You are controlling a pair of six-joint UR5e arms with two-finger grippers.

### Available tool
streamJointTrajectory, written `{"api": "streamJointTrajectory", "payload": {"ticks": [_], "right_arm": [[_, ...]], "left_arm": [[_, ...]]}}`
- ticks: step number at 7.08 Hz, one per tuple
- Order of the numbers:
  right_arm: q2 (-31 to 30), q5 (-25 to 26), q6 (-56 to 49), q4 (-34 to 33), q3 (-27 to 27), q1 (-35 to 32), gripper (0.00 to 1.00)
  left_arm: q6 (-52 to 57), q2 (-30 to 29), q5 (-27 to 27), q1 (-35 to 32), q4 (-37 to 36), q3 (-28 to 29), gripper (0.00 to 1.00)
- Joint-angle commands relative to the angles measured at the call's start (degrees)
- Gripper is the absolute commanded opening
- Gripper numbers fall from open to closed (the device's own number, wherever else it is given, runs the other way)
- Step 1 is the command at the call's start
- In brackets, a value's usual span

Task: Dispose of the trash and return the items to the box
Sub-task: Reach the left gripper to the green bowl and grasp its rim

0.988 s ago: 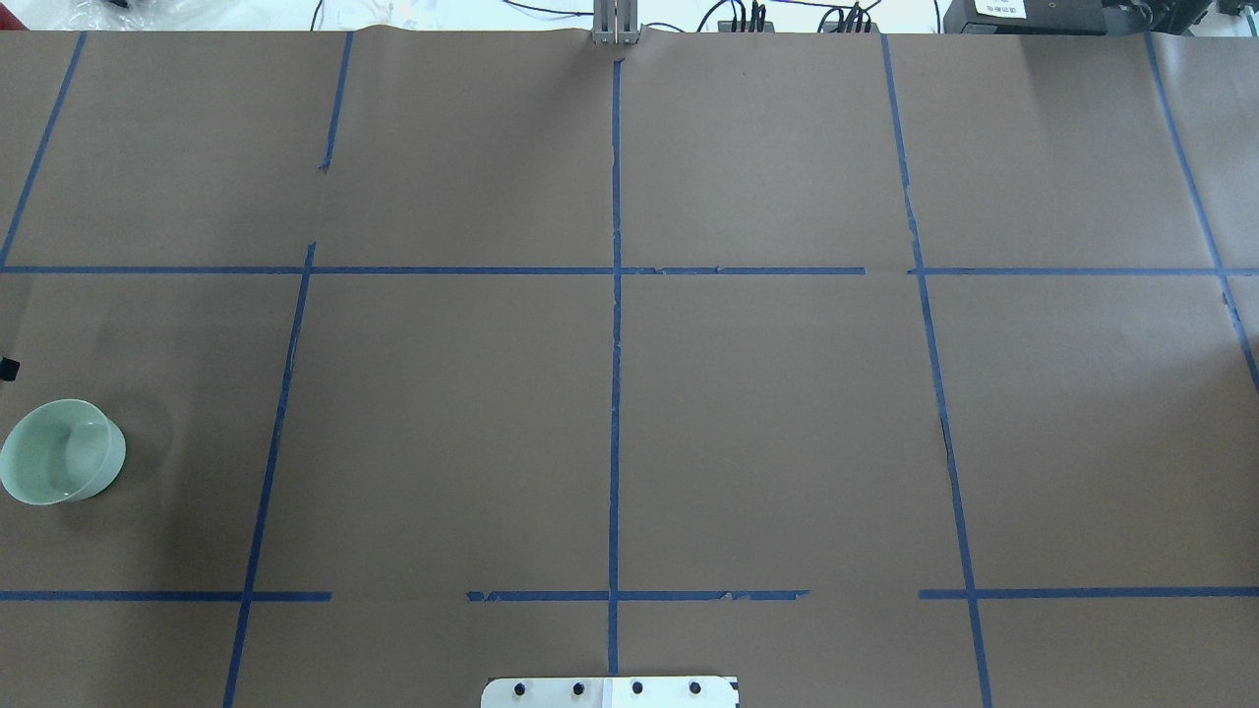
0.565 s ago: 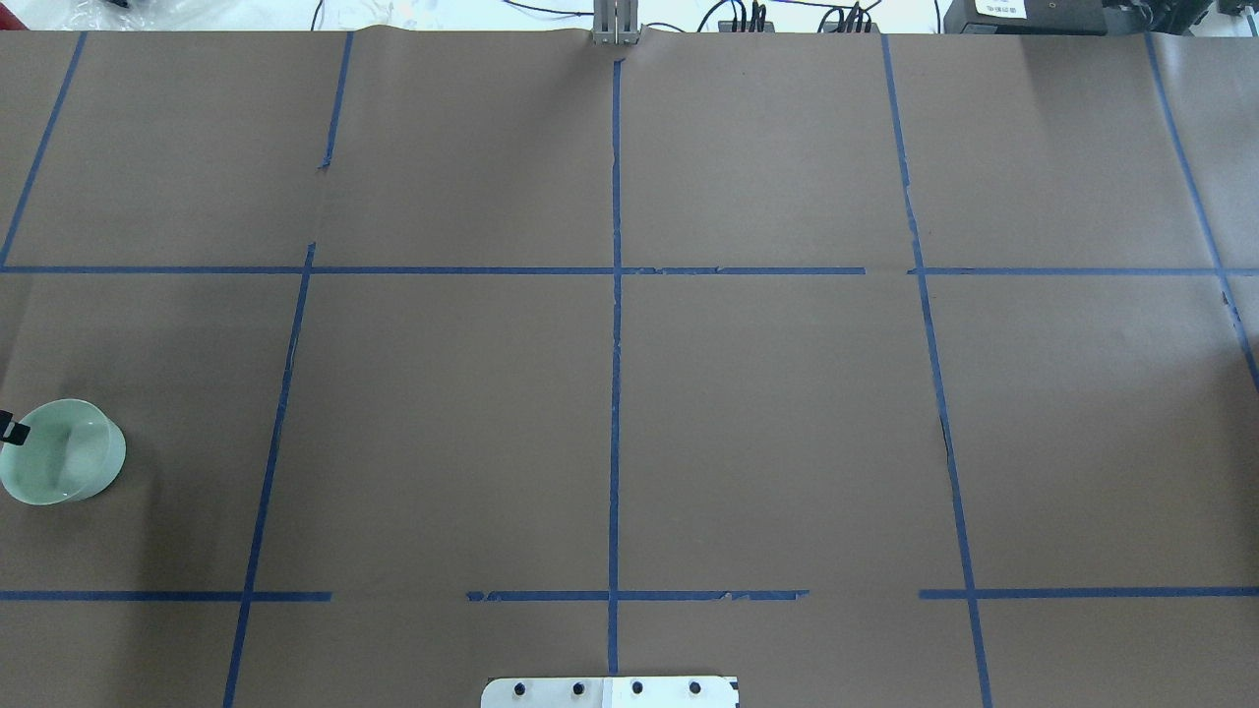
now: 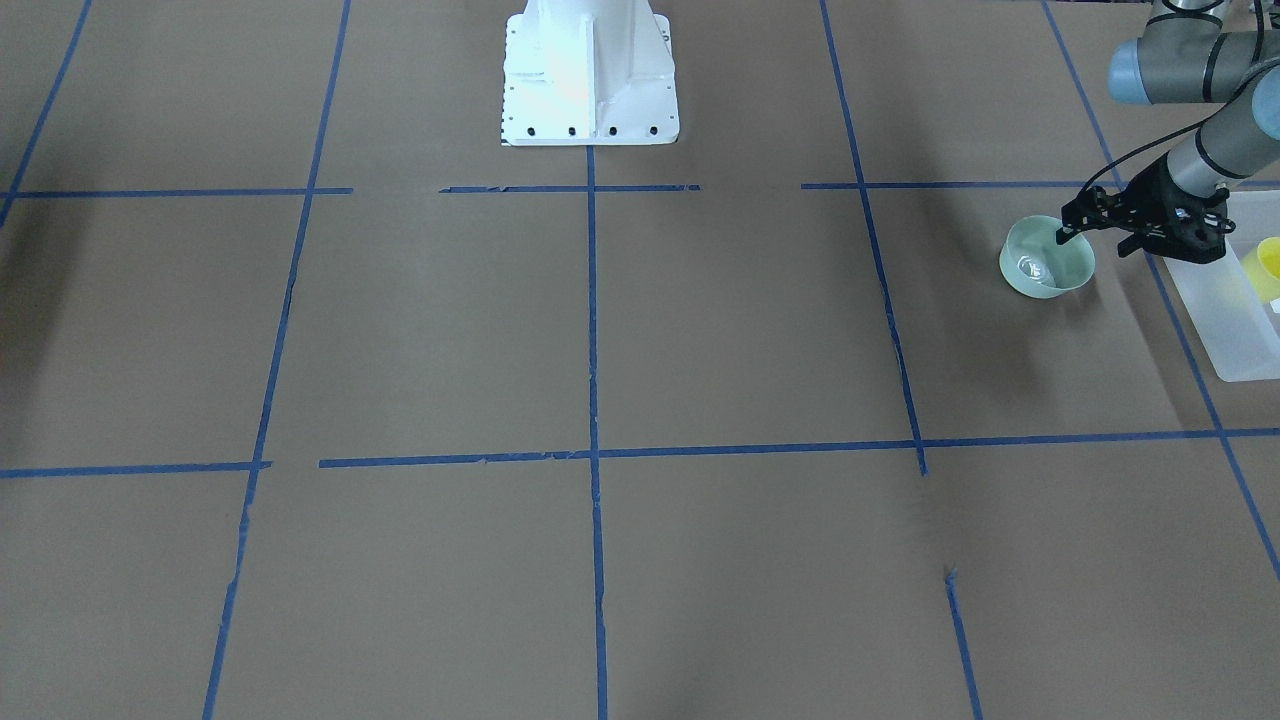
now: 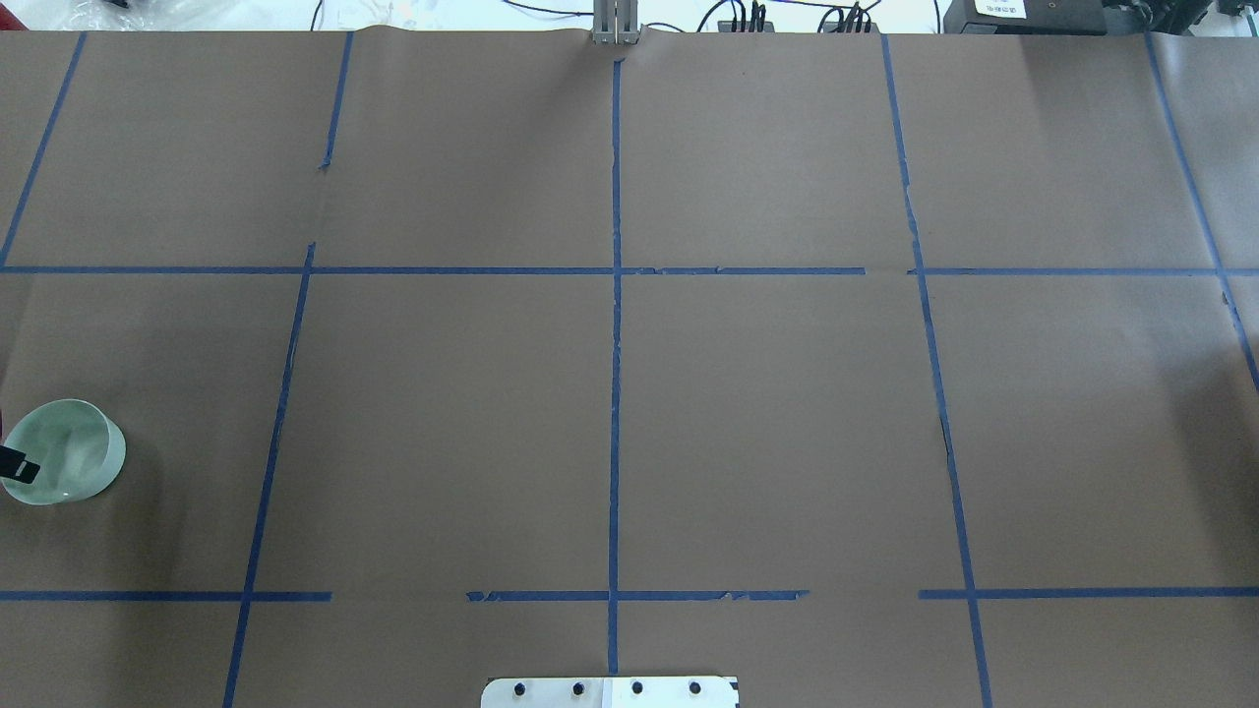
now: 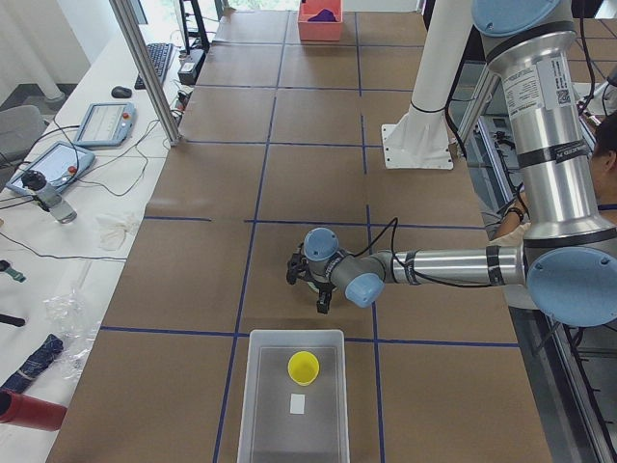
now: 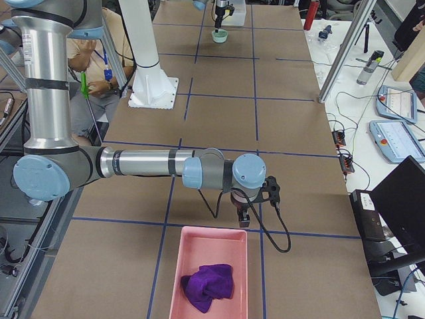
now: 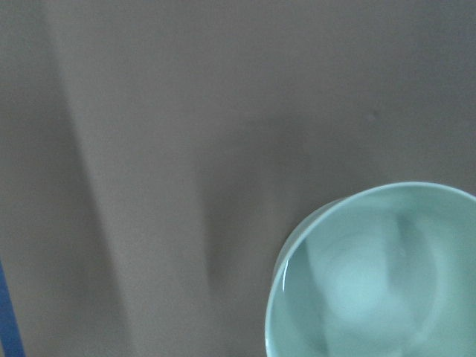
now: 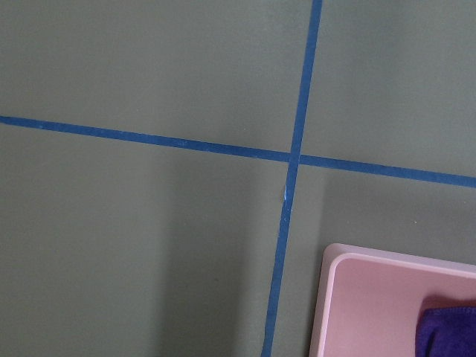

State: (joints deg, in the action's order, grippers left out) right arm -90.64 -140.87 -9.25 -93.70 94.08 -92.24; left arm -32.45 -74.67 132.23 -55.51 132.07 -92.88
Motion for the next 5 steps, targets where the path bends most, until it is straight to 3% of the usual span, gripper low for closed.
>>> {"api": "streamJointTrajectory", "payload": {"ticks": [1, 3, 4, 5], "right_arm": [[-0.1, 0.0, 0.1, 0.1, 0.0, 0.4, 1.00], [-0.2, 0.0, 0.1, -0.1, 0.0, 0.4, 1.00], [-0.7, 0.0, 0.1, 0.1, 0.0, 0.4, 1.00], [-0.8, 0.0, 0.1, 0.1, 0.0, 0.4, 1.00]], "left_arm": [[-1.6, -0.4, 0.0, 1.2, 1.0, 0.8, 0.52], [-3.1, -1.0, -2.0, 2.8, 1.0, 0.9, 0.35], [-3.2, -1.0, -2.0, 2.9, 1.0, 0.7, 0.00], [-3.3, -0.9, -2.1, 2.8, 1.1, 0.1, 0.00]]}}
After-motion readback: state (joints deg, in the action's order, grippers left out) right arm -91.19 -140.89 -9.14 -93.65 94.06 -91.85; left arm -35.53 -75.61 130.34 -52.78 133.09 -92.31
